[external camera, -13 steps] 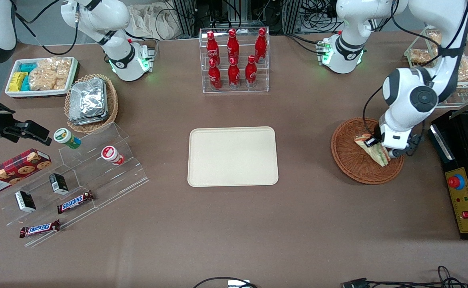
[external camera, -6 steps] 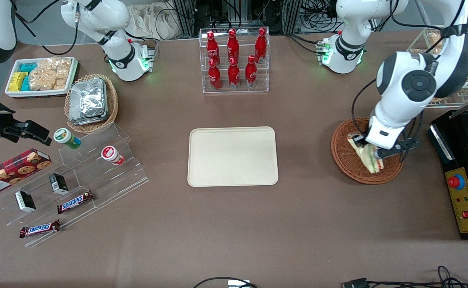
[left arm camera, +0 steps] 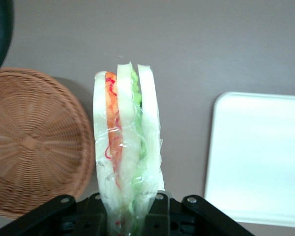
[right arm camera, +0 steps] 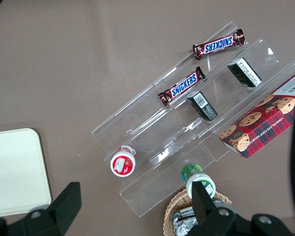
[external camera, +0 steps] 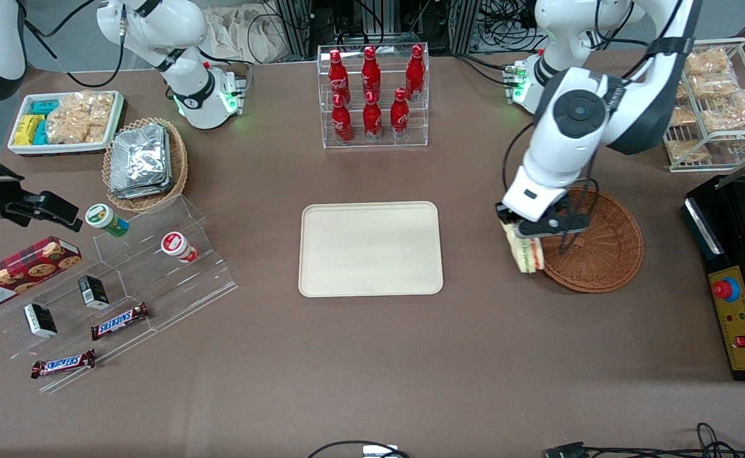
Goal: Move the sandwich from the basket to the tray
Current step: 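Carry the held sandwich with the left gripper over the cream tray, then lower the sandwich onto the tray and open the left gripper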
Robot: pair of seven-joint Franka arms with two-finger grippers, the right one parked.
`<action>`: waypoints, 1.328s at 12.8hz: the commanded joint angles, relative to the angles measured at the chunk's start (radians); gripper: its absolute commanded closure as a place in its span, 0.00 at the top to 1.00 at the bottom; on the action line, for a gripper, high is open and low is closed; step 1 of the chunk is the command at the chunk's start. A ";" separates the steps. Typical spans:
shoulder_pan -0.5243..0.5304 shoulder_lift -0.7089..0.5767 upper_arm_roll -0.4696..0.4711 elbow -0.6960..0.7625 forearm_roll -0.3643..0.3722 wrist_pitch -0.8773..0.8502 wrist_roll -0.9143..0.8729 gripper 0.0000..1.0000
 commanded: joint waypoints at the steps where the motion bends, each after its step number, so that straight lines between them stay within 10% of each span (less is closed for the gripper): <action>1: -0.027 0.093 -0.053 0.090 0.011 -0.023 -0.020 0.00; 17: -0.330 0.541 -0.051 0.262 0.311 0.023 -0.233 0.00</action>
